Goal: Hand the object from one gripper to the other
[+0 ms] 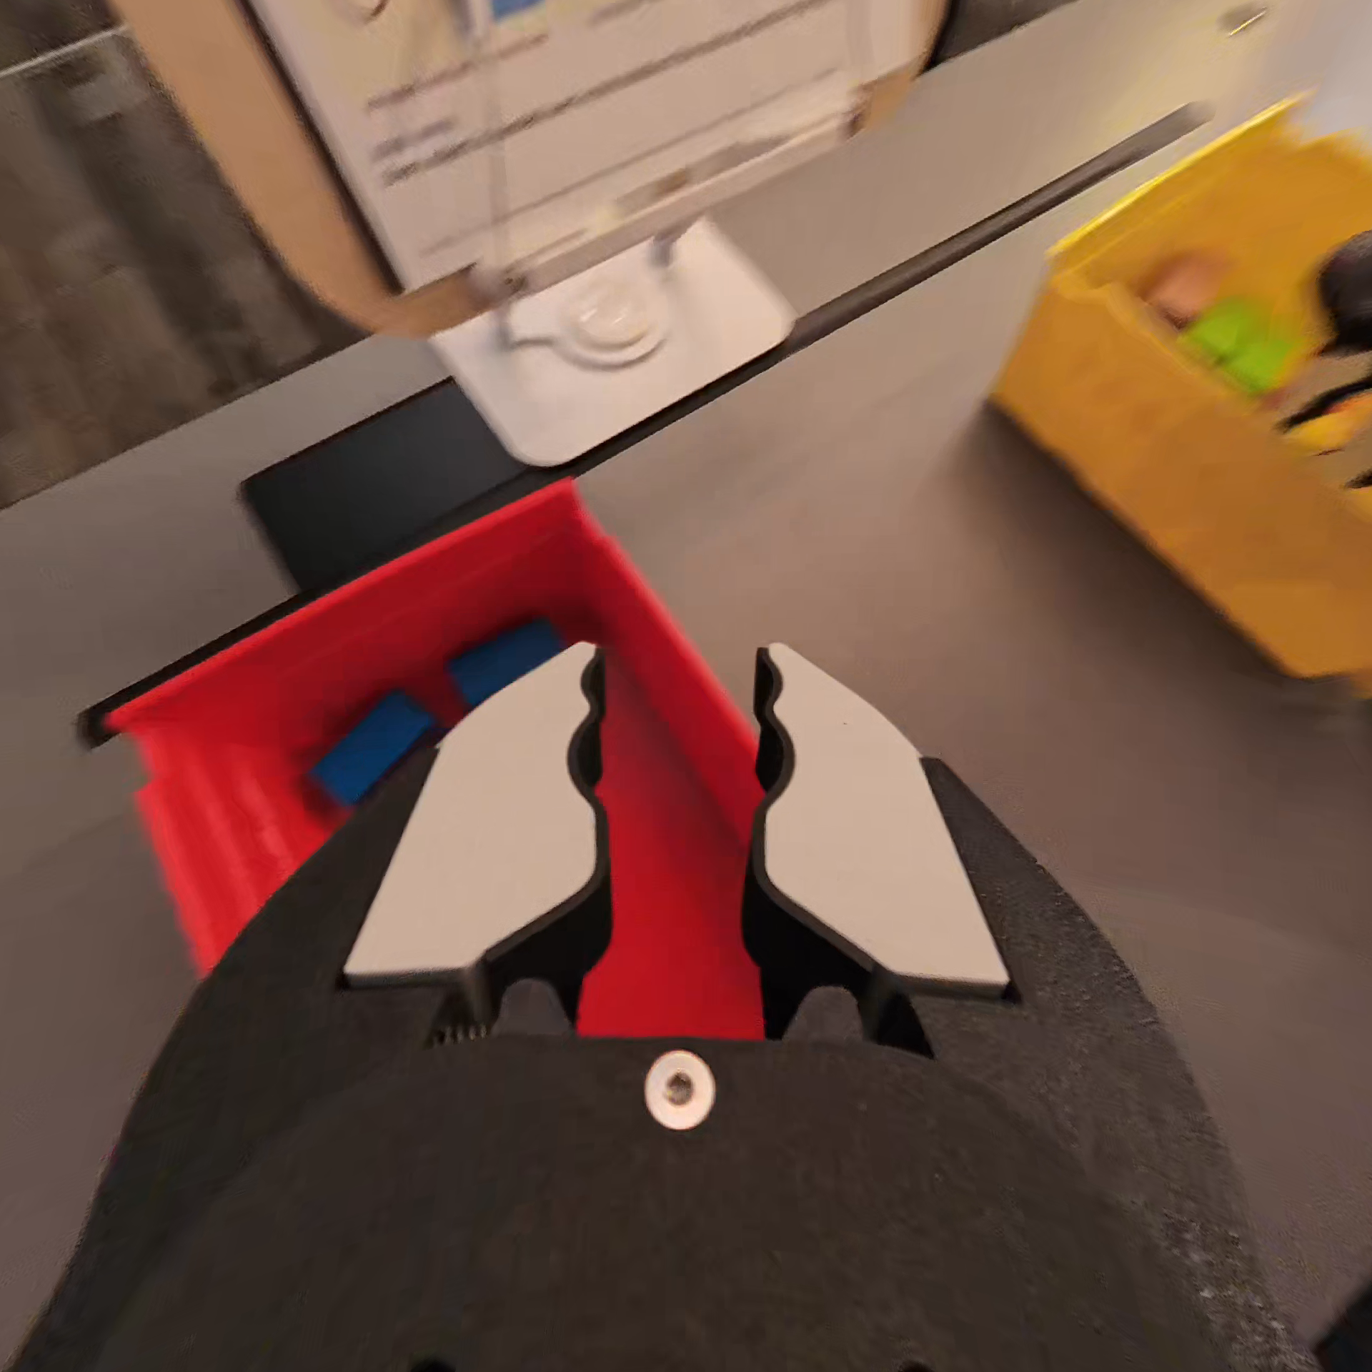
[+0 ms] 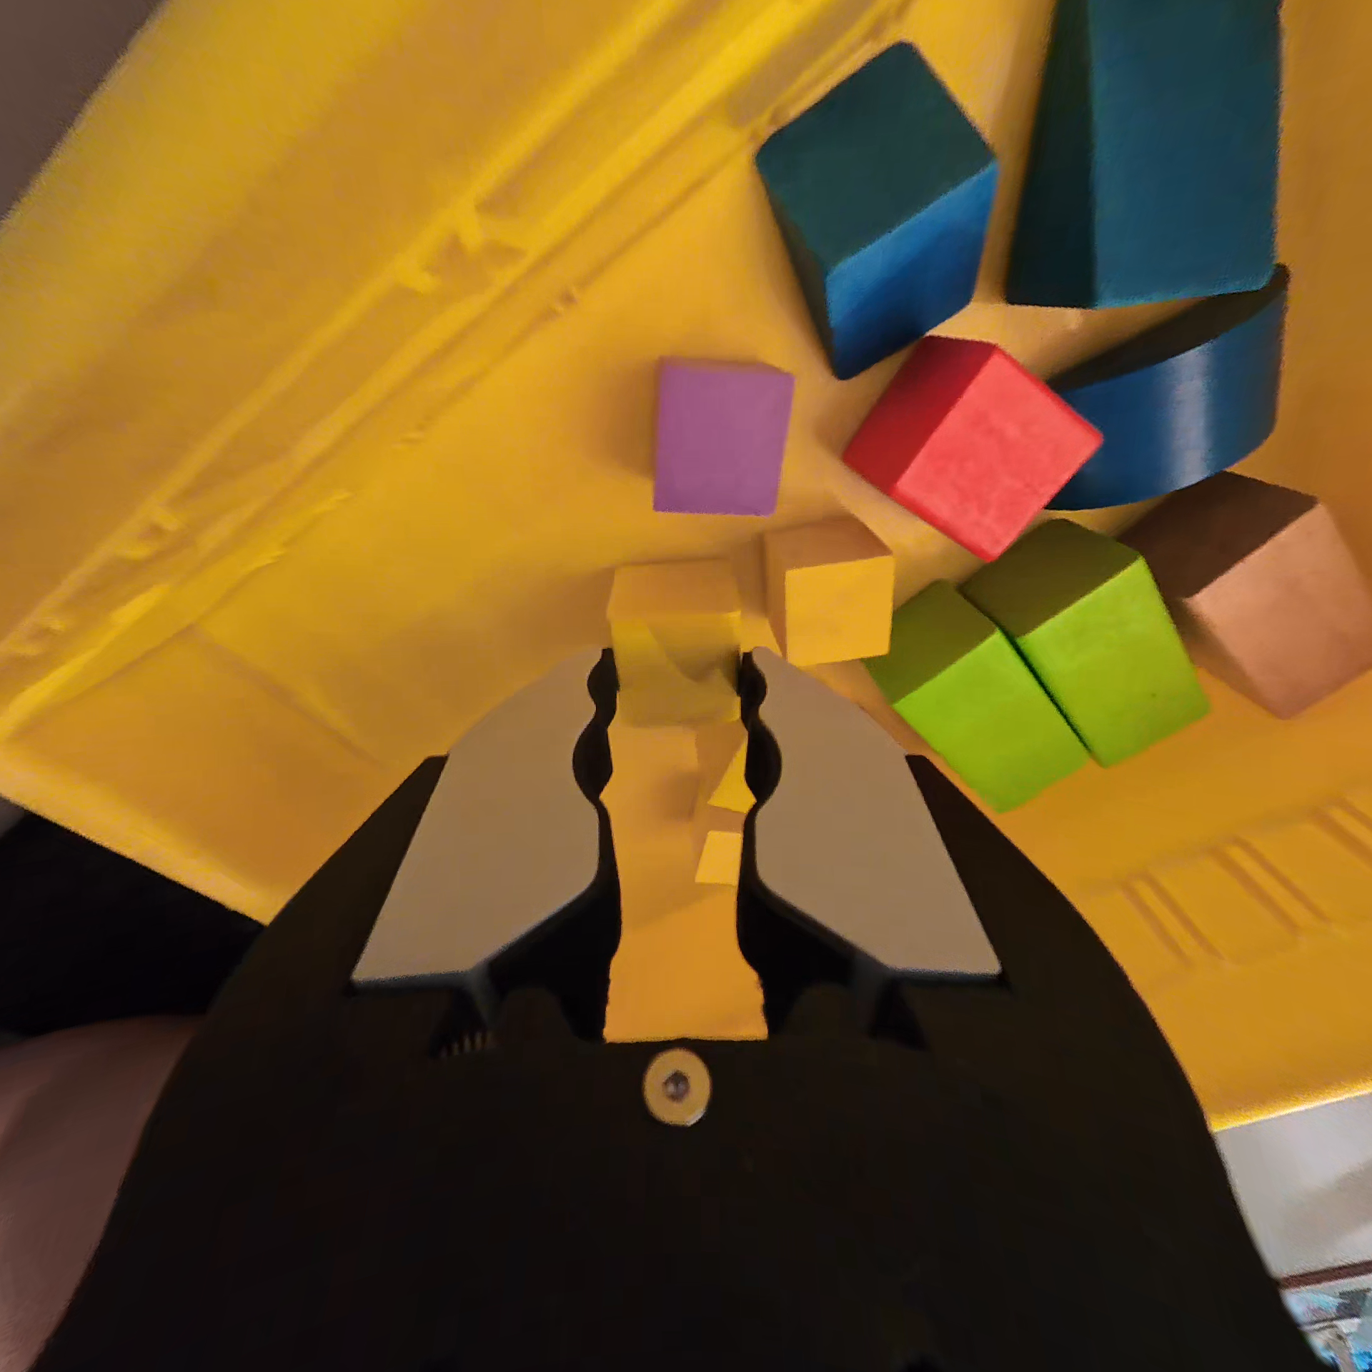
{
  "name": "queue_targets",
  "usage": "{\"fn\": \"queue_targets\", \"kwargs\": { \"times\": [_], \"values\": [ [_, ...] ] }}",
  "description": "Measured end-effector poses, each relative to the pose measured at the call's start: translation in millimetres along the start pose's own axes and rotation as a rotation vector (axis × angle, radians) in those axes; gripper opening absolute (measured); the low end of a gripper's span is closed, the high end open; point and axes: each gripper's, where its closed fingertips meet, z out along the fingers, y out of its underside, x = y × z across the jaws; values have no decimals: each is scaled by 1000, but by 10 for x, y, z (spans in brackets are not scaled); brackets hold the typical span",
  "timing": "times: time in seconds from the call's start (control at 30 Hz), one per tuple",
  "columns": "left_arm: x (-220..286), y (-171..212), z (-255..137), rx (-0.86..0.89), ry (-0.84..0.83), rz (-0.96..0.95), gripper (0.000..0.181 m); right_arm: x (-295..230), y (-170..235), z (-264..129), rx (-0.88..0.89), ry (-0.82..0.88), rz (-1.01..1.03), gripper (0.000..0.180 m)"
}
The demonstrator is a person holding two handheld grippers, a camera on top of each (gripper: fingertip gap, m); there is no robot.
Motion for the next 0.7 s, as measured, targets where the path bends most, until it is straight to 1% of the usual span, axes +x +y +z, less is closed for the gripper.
{"fn": "queue_targets", "kwargs": {
  "times": [0.03, 0.1, 0.27, 0.37, 0.43, 0.5, 0.53, 0.63, 0.7],
  "values": [
    [-138, 83, 55, -38, -45, -1, 38, 8, -9, 2, 5, 2, 1, 33],
    [-334, 229, 210, -103, -80, -19, 42, 8, -11, 4, 12, -2, 1, 33],
    [-541, 535, 833, -201, -11, -104, 46, 31, -45, -15, 41, -1, 5, 34],
    [-645, 712, 1133, -254, -36, -105, 53, 56, -86, -83, 82, 16, 7, 37],
    [-687, 761, 1248, -266, -70, -129, 62, 70, -111, -146, 115, 24, 12, 39],
    [-712, 764, 1347, -258, -107, -131, 74, 85, -128, -206, 146, 32, 15, 40],
    [-741, 785, 1382, -271, -141, -113, 76, 89, -131, -230, 156, 32, 17, 40],
    [-922, 882, 1410, -327, -286, -84, 75, 98, -135, -266, 168, 37, 19, 41],
    [-955, 898, 1435, -324, -288, -111, 75, 96, -145, -271, 169, 39, 13, 41]
  ]
}}
